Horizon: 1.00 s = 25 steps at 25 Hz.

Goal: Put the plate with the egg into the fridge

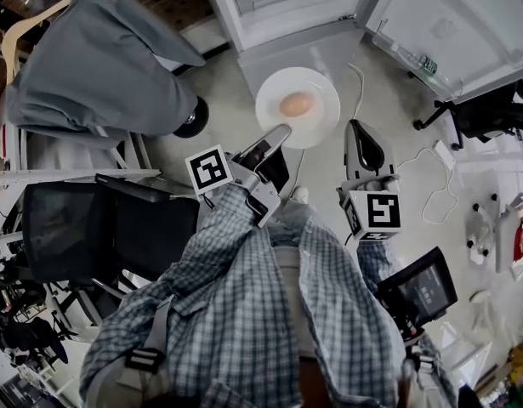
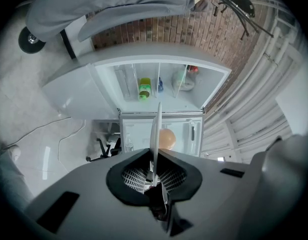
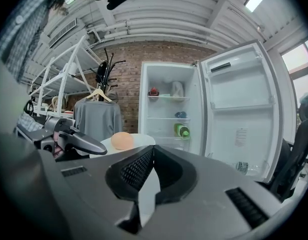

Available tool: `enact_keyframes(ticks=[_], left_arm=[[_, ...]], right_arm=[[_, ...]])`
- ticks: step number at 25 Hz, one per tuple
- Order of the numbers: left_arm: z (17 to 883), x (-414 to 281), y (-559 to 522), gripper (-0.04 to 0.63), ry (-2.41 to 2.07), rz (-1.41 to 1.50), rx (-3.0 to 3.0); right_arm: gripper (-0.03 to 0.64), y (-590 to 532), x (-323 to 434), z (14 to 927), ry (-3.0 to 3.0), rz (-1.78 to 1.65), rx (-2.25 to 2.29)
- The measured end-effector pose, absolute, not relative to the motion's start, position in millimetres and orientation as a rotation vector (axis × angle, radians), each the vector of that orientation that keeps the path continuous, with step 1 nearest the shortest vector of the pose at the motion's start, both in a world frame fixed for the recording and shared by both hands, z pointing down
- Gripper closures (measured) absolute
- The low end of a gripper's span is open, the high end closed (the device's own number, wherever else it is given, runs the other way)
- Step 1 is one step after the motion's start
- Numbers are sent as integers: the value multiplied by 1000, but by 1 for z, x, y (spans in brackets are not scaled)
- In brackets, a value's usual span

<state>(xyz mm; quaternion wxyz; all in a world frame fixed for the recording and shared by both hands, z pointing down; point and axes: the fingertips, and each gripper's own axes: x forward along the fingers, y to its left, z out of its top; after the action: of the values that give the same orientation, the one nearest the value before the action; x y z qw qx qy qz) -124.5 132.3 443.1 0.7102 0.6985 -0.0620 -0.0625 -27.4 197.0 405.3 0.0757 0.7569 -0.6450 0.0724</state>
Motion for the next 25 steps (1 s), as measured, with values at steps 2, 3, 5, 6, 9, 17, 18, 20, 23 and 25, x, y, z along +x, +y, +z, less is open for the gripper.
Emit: enact_keyframes(ticks=[2,3,5,6,9,17,18,20,23,25], left_arm=[[442,-125,131,569,-139,-144,1557],[441,-124,131,569,-140,-146,1560],[439,-117,131,569,-142,-150,1560],[439,-111,131,569,-144,-153,1557],[437,-92,131,569,-149,-170,1541],[435,-75,129,569,-161,-189,1552],[436,-75,129,569,-165,-189,1552],[437,-75,127,569,-175,-190,1554],[438,-74,124,569,-184,-194,1559],[440,-73,123,569,-187,-194,1556]], right_arm=[[611,198,-28,406,-1929,236,2259],[611,198,-28,407,-1927,242,2255],[611,199,-21,407,-1927,248,2255],[611,199,-13,407,-1927,248,2259],[611,199,8,406,-1917,255,2271],[611,201,30,404,-1950,202,2287],[611,202,31,405,-1947,206,2283],[611,202,31,407,-1952,213,2268],[611,204,32,414,-1950,262,2247],[611,205,34,417,-1945,277,2254]])
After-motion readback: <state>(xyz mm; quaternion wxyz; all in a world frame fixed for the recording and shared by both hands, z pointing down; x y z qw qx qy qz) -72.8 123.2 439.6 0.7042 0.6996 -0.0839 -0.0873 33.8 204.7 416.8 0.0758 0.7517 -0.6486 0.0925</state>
